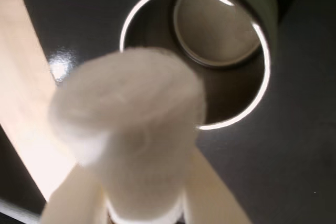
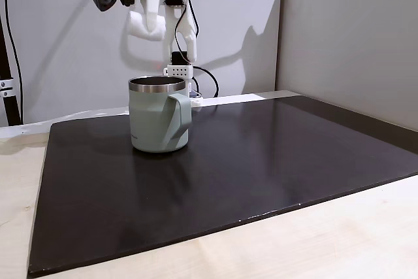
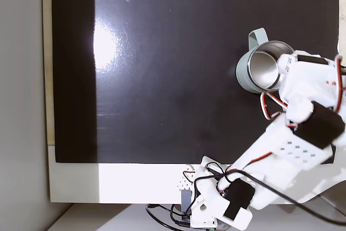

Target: Grasp a gauze and put it in the cup.

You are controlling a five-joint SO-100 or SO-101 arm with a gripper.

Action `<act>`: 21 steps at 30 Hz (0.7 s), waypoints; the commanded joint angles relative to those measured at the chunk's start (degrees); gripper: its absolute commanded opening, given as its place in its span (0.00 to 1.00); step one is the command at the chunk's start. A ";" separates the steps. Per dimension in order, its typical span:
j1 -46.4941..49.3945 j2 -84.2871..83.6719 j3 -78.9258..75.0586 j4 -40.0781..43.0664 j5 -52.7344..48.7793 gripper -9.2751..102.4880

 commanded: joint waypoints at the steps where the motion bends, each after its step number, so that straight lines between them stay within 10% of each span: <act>1: 0.79 0.18 2.55 -4.04 0.00 0.08; 21: 0.97 0.79 17.49 -14.41 -0.70 0.08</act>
